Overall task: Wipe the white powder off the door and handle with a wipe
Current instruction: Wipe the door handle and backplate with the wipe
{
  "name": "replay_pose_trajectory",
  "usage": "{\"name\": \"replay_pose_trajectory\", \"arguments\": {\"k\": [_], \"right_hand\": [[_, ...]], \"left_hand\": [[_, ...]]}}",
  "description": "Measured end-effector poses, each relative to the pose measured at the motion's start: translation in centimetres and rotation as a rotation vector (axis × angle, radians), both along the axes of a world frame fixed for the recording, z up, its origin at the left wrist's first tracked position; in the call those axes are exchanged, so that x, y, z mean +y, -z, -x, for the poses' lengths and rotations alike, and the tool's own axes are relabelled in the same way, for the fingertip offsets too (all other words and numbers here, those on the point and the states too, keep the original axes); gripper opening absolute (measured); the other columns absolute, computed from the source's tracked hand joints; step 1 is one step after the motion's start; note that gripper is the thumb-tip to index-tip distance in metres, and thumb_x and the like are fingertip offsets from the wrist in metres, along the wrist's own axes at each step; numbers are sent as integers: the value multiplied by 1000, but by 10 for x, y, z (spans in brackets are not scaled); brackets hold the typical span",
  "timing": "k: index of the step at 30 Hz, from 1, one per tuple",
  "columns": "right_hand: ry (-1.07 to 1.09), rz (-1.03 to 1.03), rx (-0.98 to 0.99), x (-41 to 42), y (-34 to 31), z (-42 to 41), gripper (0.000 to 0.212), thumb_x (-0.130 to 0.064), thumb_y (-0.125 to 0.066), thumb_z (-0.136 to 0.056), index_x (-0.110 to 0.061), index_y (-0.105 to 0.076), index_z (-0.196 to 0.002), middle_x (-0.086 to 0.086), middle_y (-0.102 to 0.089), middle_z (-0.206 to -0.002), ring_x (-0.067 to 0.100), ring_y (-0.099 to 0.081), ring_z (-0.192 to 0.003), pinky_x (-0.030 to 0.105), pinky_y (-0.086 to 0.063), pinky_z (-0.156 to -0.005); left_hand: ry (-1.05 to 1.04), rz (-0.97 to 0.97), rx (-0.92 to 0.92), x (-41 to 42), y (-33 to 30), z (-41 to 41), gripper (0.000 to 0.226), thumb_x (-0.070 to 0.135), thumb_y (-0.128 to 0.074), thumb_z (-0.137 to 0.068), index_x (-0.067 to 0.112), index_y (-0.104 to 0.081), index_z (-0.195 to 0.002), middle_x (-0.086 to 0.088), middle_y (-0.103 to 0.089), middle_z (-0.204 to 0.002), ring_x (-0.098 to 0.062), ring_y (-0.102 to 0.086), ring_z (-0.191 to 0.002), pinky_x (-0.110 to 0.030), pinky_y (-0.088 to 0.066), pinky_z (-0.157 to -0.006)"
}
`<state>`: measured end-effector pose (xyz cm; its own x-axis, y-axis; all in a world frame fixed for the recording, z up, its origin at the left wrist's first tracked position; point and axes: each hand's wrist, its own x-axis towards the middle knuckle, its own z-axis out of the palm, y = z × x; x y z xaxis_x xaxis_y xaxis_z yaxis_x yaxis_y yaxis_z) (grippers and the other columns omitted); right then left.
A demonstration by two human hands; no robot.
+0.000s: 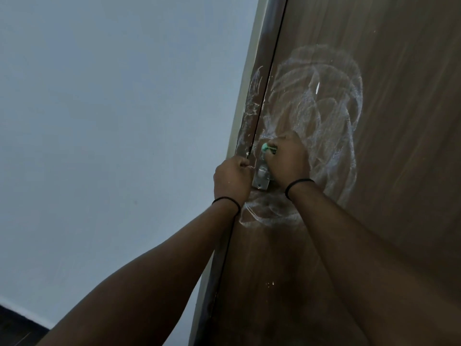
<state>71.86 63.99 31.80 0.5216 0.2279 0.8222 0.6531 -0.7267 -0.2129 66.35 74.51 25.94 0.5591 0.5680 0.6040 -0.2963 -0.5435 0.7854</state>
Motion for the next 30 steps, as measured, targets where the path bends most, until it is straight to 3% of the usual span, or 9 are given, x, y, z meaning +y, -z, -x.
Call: {"name": "replay_pose_trajectory", "arguments": {"k": [4, 9, 16, 19, 21, 25, 27, 30], "right_hand": [[58, 113, -97, 1, 5, -7, 16, -10, -60, -86, -7, -70, -75, 9, -61, -89, 19, -46, -84, 27, -31, -64], [-17, 66, -108, -5, 1, -14, 19, -5, -54, -88, -7, -73, -83, 9, -64, -86, 25, -56, -83, 36, -47, -71], [-8, 251, -148, -5, 1, -15, 21, -1, -56, -86, -7, -75, -83, 12, -63, -84, 29, -57, -85, 37, -49, -66], [-49, 126, -145, -13, -4, -16, 17, -3, -60, -86, -5, -76, -80, 12, -66, -82, 26, -59, -78, 36, -49, -68], [-30, 110, -147, -6, -10, -14, 19, -2, -57, -86, -5, -75, -78, 10, -67, -80, 25, -59, -77, 35, -50, -68], [9, 294, -135, 4, -8, -11, 25, 1, -53, -84, -10, -75, -86, 8, -67, -88, 24, -57, -89, 33, -50, -70], [-2, 232, -114, -8, -10, -13, 23, -2, -55, -85, -11, -76, -83, 9, -68, -83, 24, -60, -80, 31, -50, -68], [37, 157, -105, -19, -13, -15, 21, -3, -58, -85, -10, -76, -79, 10, -68, -77, 23, -58, -69, 25, -38, -61]], "left_hand": [[-12, 7, 15, 0, 5, -8, 17, 15, -60, -87, 18, -75, -94, 0, -74, -93, -16, -65, -84, -26, -52, -78], [2, 2, -4, 0, 7, -14, 15, 17, -62, -85, 19, -75, -92, 1, -74, -89, -13, -64, -81, -25, -51, -75], [21, 8, -10, -4, 14, -22, 15, 17, -60, -85, 21, -74, -89, 7, -71, -82, -6, -62, -74, -16, -47, -65], [31, 5, -21, -3, 13, -23, 16, 17, -60, -85, 21, -74, -91, 8, -71, -83, -3, -61, -74, -9, -40, -63], [27, 9, -21, -3, 8, -24, 16, 16, -60, -84, 21, -74, -90, 8, -71, -83, -4, -61, -74, -11, -41, -62], [33, -20, -26, -4, 1, -24, 19, 15, -58, -83, 21, -75, -90, 8, -71, -88, -6, -60, -76, -16, -43, -64], [45, -45, -26, -4, 0, -22, 20, 15, -57, -85, 21, -75, -92, 8, -72, -90, -6, -60, -78, -16, -46, -67], [34, -55, -19, -1, -1, -22, 21, 16, -54, -84, 22, -74, -88, 8, -71, -86, -7, -61, -76, -21, -49, -68]]}}
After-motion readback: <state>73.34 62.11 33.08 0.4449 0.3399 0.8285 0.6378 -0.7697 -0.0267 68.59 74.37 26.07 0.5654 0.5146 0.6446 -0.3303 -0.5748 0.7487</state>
